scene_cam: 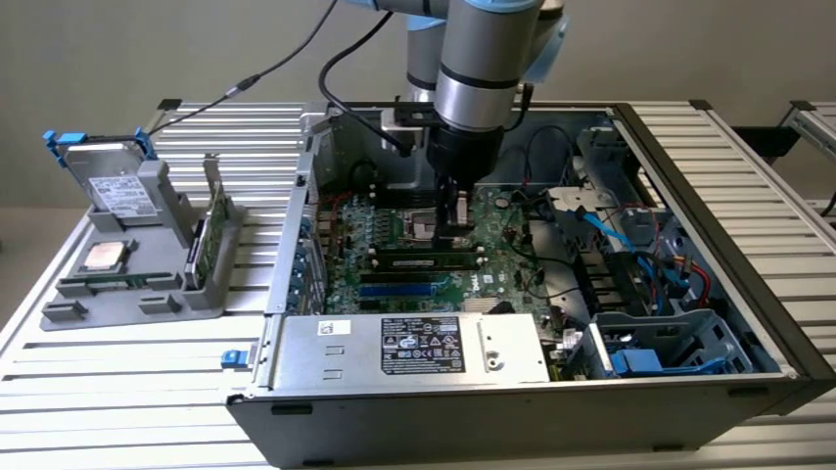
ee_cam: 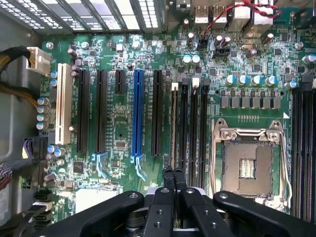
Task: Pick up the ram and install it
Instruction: 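Press down the ram until it locks into place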
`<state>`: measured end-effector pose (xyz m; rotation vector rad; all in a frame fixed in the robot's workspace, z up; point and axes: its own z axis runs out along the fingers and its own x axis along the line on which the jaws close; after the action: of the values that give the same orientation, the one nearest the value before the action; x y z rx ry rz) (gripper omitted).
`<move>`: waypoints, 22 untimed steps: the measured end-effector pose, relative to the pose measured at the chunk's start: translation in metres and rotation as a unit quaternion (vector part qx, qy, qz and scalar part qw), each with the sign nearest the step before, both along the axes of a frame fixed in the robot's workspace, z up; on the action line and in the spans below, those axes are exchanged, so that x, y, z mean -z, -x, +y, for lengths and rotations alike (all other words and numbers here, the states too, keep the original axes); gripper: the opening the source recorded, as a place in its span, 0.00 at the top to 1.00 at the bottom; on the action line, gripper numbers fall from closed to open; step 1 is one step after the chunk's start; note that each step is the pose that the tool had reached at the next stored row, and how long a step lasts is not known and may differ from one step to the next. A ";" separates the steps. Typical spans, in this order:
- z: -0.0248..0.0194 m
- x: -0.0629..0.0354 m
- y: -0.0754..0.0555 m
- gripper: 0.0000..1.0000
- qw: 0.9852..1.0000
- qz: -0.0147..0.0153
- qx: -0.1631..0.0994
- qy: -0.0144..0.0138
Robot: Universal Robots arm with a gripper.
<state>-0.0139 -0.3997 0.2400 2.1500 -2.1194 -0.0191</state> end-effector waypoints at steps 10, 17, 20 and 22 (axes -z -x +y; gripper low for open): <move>-0.0001 -0.0001 -0.001 0.90 1.000 0.000 0.000 0.000; -0.0001 -0.0001 -0.001 0.90 1.000 0.000 0.000 0.000; -0.0001 -0.0001 -0.001 0.90 1.000 0.000 0.001 0.000; -0.0001 0.0001 -0.001 0.90 1.000 0.000 0.011 0.000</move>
<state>-0.0126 -0.3997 0.2399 2.1273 -2.1422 -0.0215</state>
